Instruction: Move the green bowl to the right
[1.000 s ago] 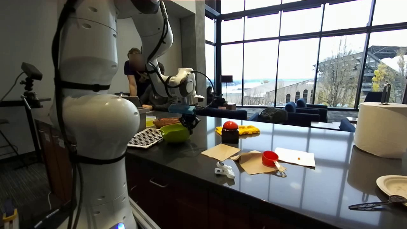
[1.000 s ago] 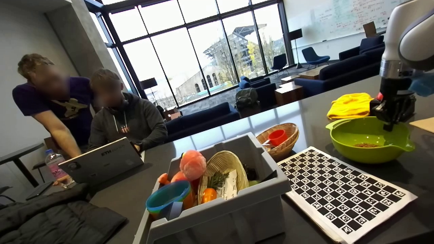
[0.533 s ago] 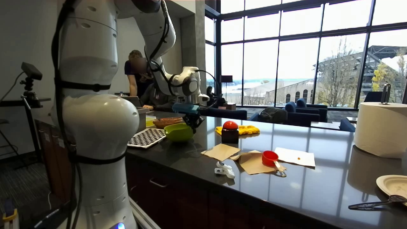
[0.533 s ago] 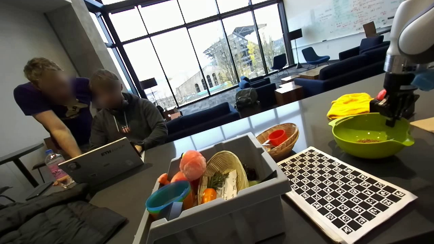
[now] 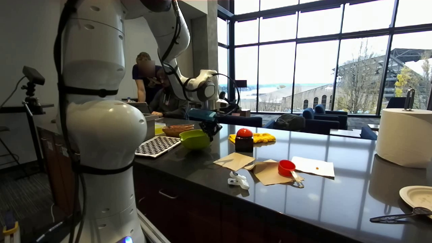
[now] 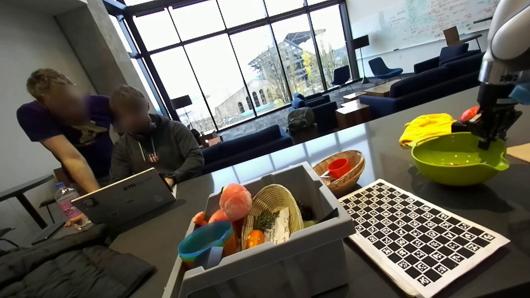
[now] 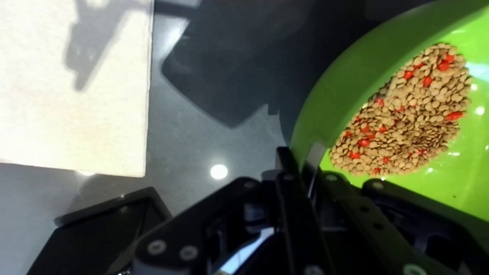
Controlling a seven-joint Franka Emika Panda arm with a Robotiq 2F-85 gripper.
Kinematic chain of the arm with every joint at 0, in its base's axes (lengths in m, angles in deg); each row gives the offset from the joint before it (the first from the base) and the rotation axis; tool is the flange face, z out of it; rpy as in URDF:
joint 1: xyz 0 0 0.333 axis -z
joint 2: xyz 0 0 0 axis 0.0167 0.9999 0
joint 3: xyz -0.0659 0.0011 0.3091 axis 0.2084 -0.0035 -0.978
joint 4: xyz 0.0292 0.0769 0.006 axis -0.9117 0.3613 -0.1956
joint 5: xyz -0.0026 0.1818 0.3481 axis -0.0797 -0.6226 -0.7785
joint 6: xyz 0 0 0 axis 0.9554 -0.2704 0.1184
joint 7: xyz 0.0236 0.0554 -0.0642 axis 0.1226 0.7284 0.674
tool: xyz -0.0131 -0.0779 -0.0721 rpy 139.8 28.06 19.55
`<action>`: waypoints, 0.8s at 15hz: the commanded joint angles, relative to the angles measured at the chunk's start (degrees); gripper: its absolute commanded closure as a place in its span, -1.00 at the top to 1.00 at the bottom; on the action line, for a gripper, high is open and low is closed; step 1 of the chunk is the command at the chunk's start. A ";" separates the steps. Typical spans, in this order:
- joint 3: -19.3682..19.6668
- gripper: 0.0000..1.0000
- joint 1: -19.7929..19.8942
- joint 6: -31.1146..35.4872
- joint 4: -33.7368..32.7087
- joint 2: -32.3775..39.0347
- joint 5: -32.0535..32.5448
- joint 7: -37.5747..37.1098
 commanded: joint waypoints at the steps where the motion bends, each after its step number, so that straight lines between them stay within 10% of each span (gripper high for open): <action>1: 1.35 -0.96 1.39 -0.87 1.97 -3.55 -2.17 1.31; 12: 6.20 -0.96 4.94 0.28 9.66 -8.25 -4.70 0.80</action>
